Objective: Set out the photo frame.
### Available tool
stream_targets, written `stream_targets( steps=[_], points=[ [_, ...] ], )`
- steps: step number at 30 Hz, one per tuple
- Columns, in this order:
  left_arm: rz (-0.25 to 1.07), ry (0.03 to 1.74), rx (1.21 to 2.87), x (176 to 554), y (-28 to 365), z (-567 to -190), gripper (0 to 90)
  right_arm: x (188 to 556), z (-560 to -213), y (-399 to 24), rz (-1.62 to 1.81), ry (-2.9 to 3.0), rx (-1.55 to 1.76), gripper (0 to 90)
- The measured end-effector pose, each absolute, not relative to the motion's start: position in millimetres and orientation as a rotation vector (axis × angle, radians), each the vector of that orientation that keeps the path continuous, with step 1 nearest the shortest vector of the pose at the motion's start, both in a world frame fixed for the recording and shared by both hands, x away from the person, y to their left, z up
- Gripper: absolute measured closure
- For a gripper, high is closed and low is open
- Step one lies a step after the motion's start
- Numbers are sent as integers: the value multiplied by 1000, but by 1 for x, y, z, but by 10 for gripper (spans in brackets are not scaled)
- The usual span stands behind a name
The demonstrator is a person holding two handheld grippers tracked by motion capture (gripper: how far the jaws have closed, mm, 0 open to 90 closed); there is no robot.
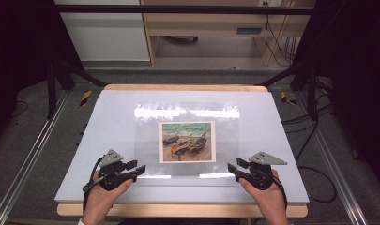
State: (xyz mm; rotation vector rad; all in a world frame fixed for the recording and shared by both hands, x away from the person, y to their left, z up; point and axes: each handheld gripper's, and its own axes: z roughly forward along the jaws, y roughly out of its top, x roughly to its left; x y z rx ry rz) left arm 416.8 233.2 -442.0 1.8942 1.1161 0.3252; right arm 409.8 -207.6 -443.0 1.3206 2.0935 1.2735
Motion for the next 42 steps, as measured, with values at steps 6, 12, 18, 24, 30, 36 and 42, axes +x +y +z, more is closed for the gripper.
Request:
stream_targets(
  steps=[6, 12, 18, 24, 30, 36, 42],
  points=[
    [329, 1113, 1899, 415, 233, -442, 549, 408, -443, -208, 1271, 2093, 1320, 556],
    [336, 1113, 1899, 413, 233, -443, 556, 407, -444, -208, 1271, 2093, 1312, 565],
    [344, 1112, 1896, 412, 233, -444, 559, 405, -444, -208, 1269, 2096, 1310, 575],
    [346, 1114, 1902, 410, 233, -444, 564, 403, -444, -208, 1264, 2095, 1311, 584],
    [351, 1113, 1911, 408, 233, -444, 573, 401, -444, -209, 1256, 2094, 1312, 599],
    [351, 1116, 1918, 407, 233, -444, 583, 399, -445, -209, 1251, 2096, 1308, 610],
    [353, 1117, 1916, 405, 233, -444, 590, 397, -445, -209, 1249, 2097, 1304, 620]
  ],
)
